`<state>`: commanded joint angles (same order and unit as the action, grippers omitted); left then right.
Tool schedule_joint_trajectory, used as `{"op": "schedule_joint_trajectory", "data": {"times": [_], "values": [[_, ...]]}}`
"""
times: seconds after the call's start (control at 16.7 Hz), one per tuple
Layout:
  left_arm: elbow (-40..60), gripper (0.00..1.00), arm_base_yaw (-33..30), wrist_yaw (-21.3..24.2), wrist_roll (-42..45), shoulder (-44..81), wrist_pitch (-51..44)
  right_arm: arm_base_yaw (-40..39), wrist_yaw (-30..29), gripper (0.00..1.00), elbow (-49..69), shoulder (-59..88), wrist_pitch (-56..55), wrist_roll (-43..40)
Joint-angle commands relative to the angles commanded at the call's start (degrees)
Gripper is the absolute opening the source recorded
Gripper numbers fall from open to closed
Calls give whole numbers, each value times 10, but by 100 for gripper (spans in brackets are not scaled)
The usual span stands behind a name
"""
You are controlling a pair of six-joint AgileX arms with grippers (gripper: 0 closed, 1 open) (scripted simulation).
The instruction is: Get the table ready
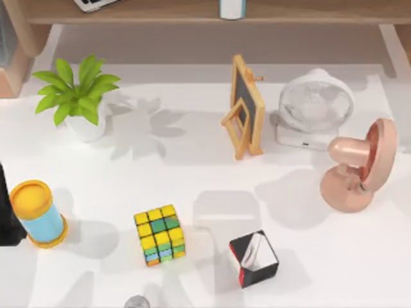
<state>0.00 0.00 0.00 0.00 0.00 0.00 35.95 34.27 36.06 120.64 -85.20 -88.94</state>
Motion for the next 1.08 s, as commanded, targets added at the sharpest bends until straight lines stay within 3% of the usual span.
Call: {"op": "schedule_joint_trajectory", "data": {"times": [1.08], "values": [[0, 100, 0, 0, 0, 0, 0, -77, -84, 0, 199, 82, 124, 0]]}}
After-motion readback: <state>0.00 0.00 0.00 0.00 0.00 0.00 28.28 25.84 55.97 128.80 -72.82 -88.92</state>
